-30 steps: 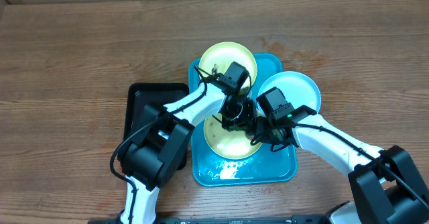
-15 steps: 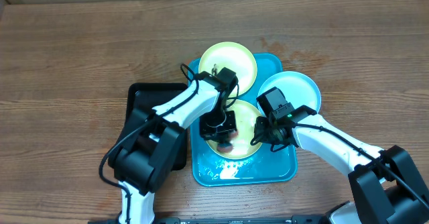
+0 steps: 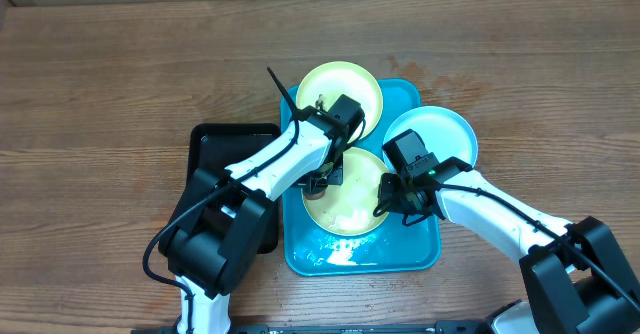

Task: Clean dirty plates on tray and stack at the side
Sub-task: 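Scrub the lower yellow plate again with the left-held sponge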

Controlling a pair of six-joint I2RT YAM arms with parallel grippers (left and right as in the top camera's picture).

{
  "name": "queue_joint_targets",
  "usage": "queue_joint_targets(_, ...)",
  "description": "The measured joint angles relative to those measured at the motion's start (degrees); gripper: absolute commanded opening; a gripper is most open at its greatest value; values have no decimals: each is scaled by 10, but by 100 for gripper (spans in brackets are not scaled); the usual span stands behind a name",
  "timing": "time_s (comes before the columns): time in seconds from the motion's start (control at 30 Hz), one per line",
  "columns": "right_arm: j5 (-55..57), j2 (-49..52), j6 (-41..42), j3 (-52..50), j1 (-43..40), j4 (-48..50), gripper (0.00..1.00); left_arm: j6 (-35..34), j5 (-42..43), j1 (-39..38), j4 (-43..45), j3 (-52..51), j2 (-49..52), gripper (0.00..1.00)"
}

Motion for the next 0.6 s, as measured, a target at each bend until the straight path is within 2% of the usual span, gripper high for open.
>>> queue_joint_targets(0.27, -1, 0, -14, 0, 0, -2, 4, 22, 17, 3, 87, 2, 3, 4)
queue_joint_targets(0.43, 2, 0, -14, 0, 0, -4, 4, 28, 81, 13, 153, 2, 3, 4)
queue_joint_targets(0.6, 5, 0, -14, 0, 0, -5, 4, 27, 181, 17, 189, 3, 12, 4)
